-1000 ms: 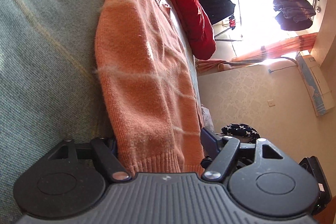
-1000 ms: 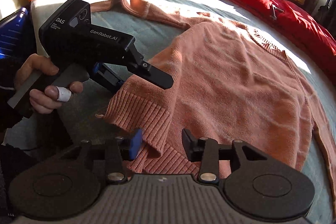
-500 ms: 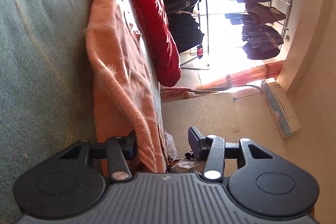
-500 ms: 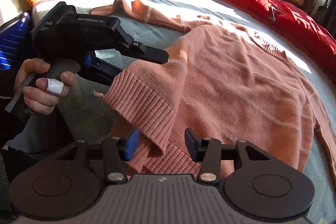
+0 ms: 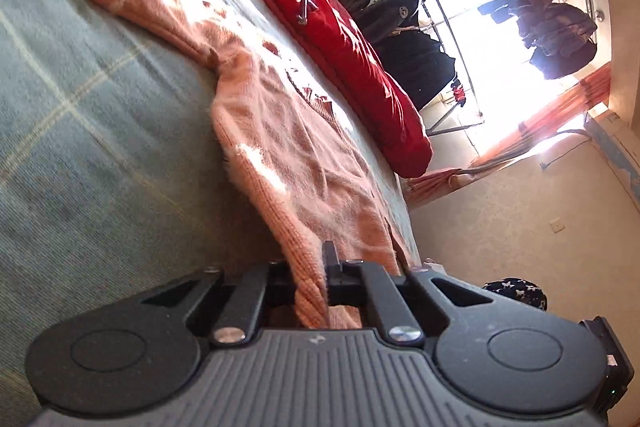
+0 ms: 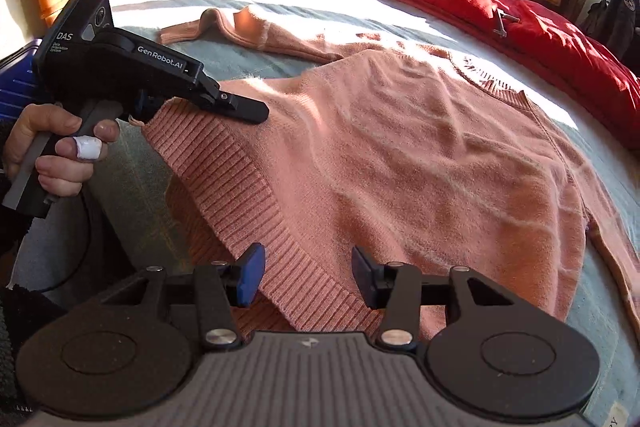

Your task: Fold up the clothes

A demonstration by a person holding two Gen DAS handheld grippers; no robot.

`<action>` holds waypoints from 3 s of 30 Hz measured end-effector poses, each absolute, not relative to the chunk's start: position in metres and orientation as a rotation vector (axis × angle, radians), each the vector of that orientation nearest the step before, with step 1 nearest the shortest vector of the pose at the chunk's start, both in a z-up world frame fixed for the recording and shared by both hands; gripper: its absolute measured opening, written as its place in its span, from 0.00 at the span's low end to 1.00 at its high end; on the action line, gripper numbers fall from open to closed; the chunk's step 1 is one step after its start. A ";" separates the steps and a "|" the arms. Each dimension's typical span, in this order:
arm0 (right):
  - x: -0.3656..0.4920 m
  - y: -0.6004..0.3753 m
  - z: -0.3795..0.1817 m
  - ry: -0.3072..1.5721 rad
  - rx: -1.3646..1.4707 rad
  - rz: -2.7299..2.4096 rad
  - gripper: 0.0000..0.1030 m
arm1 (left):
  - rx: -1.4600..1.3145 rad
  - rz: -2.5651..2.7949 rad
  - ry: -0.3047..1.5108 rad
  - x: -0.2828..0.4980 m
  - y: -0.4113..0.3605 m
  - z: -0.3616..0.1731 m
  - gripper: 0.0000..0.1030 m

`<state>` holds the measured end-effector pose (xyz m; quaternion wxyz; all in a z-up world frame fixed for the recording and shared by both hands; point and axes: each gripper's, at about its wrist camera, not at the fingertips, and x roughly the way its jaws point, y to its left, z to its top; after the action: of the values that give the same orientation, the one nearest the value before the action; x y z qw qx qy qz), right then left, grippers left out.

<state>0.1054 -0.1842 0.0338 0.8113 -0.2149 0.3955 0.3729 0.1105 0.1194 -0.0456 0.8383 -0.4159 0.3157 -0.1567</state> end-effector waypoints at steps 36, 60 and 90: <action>0.144 -0.202 -0.034 0.935 -0.090 0.567 0.78 | -0.902 -0.193 0.766 0.192 0.189 -0.048 0.35; 0.150 -0.180 -0.036 0.922 -0.093 0.600 1.00 | -0.993 -0.174 0.809 0.346 0.177 -0.115 0.24; 0.128 -0.229 -0.009 0.836 0.019 0.479 1.00 | -0.295 -0.344 0.784 0.214 0.076 -0.009 0.33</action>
<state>0.1275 -0.2289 -0.0090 0.8862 0.0091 0.4020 0.2301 0.2144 0.0761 -0.0090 0.8992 -0.1426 0.3787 -0.1663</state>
